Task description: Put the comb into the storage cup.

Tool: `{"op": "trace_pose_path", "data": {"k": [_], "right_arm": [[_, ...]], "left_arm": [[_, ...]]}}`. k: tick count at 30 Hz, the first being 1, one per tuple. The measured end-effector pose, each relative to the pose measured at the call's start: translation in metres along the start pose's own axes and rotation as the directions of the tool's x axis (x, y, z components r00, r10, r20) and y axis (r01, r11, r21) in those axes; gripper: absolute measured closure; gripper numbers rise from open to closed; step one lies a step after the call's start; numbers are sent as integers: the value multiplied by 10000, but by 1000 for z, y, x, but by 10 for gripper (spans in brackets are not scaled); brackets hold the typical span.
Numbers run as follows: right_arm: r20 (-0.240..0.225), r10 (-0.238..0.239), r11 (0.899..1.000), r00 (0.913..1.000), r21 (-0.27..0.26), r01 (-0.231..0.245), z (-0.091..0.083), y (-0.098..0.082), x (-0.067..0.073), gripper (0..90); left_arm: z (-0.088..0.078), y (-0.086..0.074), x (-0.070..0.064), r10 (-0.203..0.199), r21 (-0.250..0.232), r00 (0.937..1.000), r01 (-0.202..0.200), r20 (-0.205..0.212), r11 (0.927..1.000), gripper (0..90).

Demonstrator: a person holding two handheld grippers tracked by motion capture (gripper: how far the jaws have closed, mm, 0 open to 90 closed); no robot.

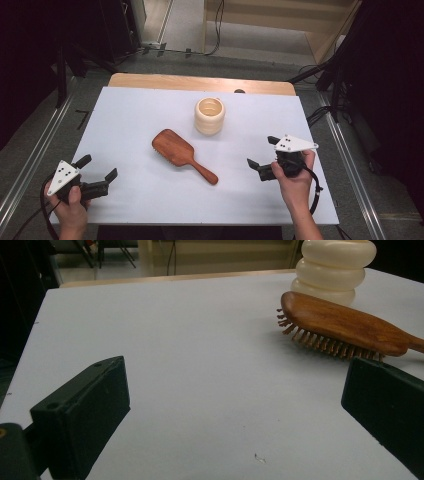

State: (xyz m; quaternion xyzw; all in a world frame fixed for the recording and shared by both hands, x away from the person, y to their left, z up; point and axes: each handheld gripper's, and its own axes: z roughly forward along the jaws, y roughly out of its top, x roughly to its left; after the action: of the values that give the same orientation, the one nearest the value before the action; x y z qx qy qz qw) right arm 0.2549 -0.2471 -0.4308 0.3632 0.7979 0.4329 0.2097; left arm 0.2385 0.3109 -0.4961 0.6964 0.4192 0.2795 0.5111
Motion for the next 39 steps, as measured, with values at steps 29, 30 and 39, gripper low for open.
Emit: {"op": "trace_pose_path", "data": {"k": [29, 30, 39], "right_arm": [[-487, -739, 9897, 9961, 1193, 793, 46, 45, 29, 0], [-487, -739, 9897, 9961, 1193, 793, 46, 45, 29, 0], [-594, -959, 9822, 9936, 1563, 1042, 62, 59, 37, 0]], "left_arm": [[2, 0, -1, 119, 54, 9999, -119, 46, 9999, 0], [2, 0, -1, 122, 54, 9999, -122, 60, 9999, 0], [3, 0, -1, 129, 44, 9999, -130, 113, 9999, 0]]}}
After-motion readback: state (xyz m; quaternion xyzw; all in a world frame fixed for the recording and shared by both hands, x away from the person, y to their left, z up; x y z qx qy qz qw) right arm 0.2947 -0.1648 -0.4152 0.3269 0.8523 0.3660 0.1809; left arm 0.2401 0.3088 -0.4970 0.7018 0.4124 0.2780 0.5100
